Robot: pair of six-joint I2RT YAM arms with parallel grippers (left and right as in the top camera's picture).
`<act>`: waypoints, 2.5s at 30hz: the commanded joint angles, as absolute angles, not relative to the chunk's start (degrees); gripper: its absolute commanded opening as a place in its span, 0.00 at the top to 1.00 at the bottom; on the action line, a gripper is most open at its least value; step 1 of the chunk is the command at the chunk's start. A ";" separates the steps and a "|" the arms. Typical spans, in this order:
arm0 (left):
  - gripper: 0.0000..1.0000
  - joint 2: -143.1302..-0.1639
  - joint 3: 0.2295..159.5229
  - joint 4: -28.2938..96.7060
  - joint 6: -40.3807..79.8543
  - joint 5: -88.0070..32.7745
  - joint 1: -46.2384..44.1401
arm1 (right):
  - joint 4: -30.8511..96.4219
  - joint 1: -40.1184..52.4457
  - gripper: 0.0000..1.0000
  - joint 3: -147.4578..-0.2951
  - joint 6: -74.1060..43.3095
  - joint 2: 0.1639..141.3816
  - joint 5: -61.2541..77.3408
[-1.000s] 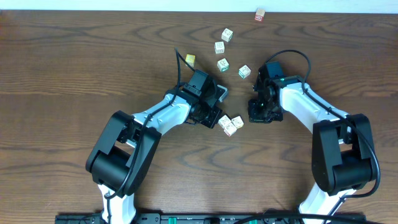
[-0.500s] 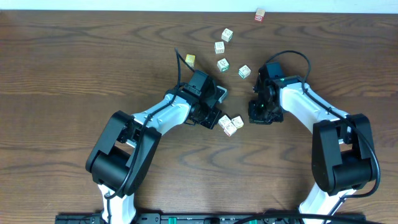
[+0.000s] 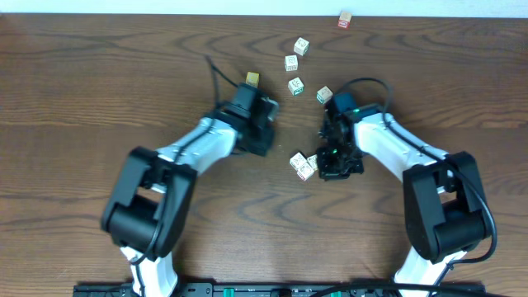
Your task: Lift 3 blocks
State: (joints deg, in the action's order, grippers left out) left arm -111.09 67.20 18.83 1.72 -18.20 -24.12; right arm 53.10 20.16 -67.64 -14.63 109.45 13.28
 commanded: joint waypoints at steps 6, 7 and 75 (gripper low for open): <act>0.93 -105.01 66.46 24.53 3.70 -14.72 -14.33 | 50.65 24.91 0.99 -67.26 -17.65 109.84 14.02; 0.93 -105.01 66.46 25.06 3.70 -14.74 -13.74 | 50.30 25.10 0.99 -67.26 -18.06 109.84 14.02; 0.93 -105.01 65.69 27.27 3.70 -15.99 -12.60 | 41.34 29.12 0.99 -67.26 -20.95 109.84 13.34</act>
